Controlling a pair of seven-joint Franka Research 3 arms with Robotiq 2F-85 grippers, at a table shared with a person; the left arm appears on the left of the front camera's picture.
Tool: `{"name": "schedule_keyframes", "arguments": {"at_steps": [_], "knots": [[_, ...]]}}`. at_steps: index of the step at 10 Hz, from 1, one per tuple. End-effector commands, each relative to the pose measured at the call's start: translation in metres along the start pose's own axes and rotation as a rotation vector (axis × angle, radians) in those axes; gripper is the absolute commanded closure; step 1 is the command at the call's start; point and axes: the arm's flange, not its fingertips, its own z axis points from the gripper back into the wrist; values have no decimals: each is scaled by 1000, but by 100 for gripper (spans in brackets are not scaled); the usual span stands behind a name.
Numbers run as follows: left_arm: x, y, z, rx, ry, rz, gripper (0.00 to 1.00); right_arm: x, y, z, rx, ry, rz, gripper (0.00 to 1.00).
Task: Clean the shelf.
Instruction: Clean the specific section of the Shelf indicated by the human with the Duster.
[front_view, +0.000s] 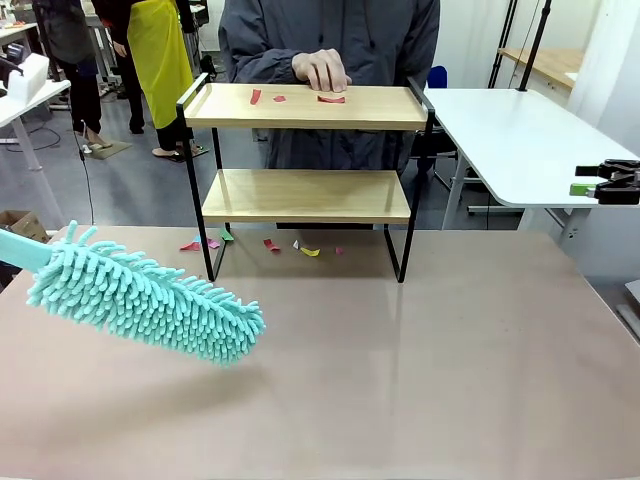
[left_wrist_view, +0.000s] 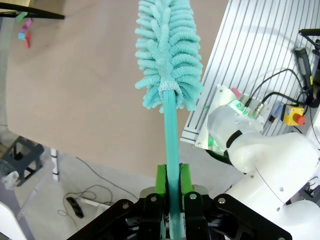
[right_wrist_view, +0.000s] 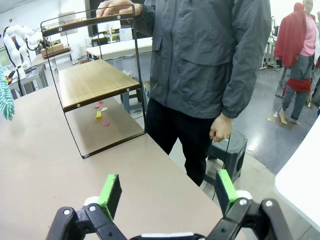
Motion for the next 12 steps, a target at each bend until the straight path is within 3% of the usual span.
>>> {"name": "schedule_keyframes", "arguments": {"at_steps": [1, 5, 7, 10, 12], "knots": [[-3, -2, 0, -11, -15, -1, 87, 2, 0, -1, 1, 0, 14, 0], [0, 0, 0, 0, 0, 0, 87, 2, 0, -1, 1, 0, 14, 0], [0, -2, 18, -85, -128, -11, 87, 2, 0, -1, 1, 0, 14, 0], [15, -29, 77, -120, -317, -27, 87, 2, 0, -1, 1, 0, 14, 0], [43, -55, 129, -173, -429, 58, 87, 2, 0, -1, 1, 0, 14, 0]]}}
